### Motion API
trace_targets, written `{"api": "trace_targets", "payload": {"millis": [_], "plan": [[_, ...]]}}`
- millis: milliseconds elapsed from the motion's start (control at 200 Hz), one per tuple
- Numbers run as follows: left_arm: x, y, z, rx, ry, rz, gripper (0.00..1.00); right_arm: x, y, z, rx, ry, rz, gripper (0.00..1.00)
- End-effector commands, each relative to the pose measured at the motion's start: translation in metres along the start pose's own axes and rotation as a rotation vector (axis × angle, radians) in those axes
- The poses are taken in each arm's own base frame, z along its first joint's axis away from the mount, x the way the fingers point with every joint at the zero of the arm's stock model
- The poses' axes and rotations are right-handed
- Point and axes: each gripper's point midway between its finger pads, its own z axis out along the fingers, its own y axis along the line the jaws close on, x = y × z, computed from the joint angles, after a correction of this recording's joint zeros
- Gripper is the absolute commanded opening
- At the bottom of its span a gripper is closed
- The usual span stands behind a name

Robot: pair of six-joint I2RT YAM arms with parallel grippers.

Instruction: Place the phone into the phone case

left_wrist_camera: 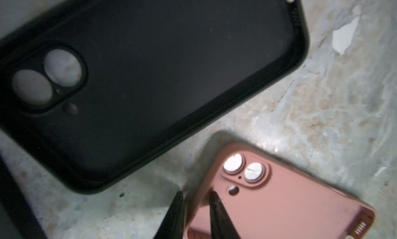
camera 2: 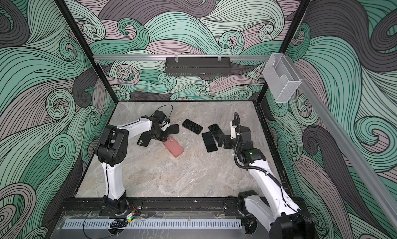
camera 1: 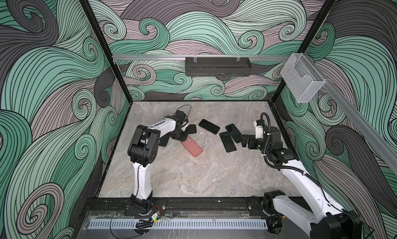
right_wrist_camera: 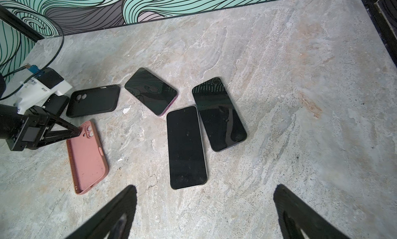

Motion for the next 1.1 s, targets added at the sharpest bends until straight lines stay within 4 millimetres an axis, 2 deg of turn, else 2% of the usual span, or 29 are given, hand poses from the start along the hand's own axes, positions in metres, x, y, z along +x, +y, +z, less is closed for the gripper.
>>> {"api": "trace_targets", "payload": {"millis": [0,155,470,800,956,1096], "plan": [[-0.003,0.000,-0.001,-0.013,0.016,0.015,0.23,-0.006,0.003,-0.004,-0.009,-0.028,0.005,0.99],[-0.001,0.001,0.001,-0.013,0.031,0.014,0.17,-0.008,0.003,-0.006,-0.011,-0.034,0.004,0.99],[0.002,-0.001,0.004,-0.007,0.049,0.011,0.16,-0.009,0.004,-0.007,-0.011,-0.039,0.002,0.99],[0.011,-0.001,0.008,-0.012,0.085,-0.026,0.04,-0.010,0.004,-0.008,-0.012,-0.042,0.004,0.99],[0.015,-0.008,0.001,-0.023,0.084,-0.047,0.01,-0.011,0.005,-0.008,-0.015,-0.043,0.005,0.99],[0.019,-0.013,-0.014,-0.067,0.076,-0.120,0.00,-0.011,0.004,-0.009,-0.012,-0.041,0.006,0.99]]}}
